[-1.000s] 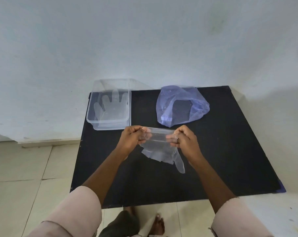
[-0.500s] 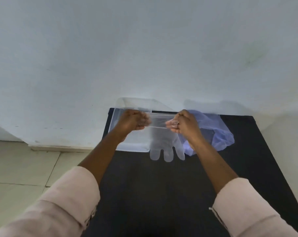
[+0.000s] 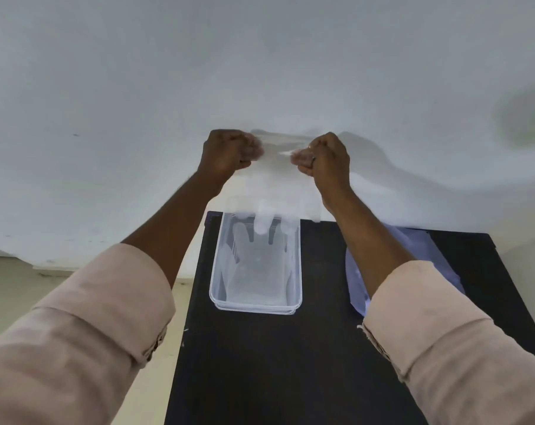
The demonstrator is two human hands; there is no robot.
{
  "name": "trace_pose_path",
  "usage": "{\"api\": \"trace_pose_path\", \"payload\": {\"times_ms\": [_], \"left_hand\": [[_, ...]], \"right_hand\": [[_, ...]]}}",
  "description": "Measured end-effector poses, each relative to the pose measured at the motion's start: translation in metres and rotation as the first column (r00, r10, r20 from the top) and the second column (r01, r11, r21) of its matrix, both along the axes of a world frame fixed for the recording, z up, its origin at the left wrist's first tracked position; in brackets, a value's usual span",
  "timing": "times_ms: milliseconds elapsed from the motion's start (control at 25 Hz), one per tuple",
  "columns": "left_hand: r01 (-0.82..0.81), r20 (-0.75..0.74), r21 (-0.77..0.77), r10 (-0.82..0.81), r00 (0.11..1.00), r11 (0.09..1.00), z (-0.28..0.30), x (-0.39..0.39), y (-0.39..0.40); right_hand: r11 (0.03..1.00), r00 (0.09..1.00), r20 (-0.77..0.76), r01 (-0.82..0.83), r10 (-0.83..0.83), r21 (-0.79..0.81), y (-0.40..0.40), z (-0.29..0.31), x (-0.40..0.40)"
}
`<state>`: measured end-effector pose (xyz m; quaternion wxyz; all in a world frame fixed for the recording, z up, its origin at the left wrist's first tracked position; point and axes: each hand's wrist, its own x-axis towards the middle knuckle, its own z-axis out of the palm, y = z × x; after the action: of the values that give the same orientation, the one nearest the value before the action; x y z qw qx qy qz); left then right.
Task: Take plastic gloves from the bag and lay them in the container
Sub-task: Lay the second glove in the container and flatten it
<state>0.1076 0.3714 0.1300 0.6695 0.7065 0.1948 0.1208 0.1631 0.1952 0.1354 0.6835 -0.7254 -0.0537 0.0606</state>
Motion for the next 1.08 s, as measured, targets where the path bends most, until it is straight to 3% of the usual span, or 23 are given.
{"api": "trace_pose_path", "payload": {"times_ms": [120, 240, 480, 560, 760, 1080], "left_hand": [[-0.017, 0.166, 0.044, 0.009, 0.986, 0.999, 0.006, -0.005, 0.005], [-0.009, 0.165, 0.04, 0.002, 0.986, 0.999, -0.023, -0.029, 0.002], [0.059, -0.048, 0.048, -0.057, 0.997, 0.997, -0.119, -0.072, -0.008], [0.107, -0.102, 0.127, -0.094, 0.99, 0.986, -0.137, -0.077, -0.008], [0.285, -0.183, 0.511, -0.221, 0.958, 0.811, -0.157, -0.082, -0.011], [0.554, -0.458, 0.651, -0.314, 0.832, 0.518, -0.16, -0.086, -0.021]], "right_hand": [[0.997, 0.979, 0.199, 0.029, -0.041, 0.065, 0.007, -0.002, -0.004], [0.998, 0.96, 0.279, 0.022, -0.039, 0.067, 0.004, -0.034, -0.028], [0.992, 0.996, 0.091, 0.027, -0.016, -0.126, -0.017, -0.133, -0.077], [0.977, 0.998, 0.059, 0.02, -0.007, -0.213, -0.019, -0.145, -0.085], [0.901, 0.995, 0.087, -0.001, 0.043, -0.433, -0.01, -0.152, -0.092], [0.689, 0.98, 0.023, -0.121, 0.195, -0.714, 0.0, -0.164, -0.104]]}}
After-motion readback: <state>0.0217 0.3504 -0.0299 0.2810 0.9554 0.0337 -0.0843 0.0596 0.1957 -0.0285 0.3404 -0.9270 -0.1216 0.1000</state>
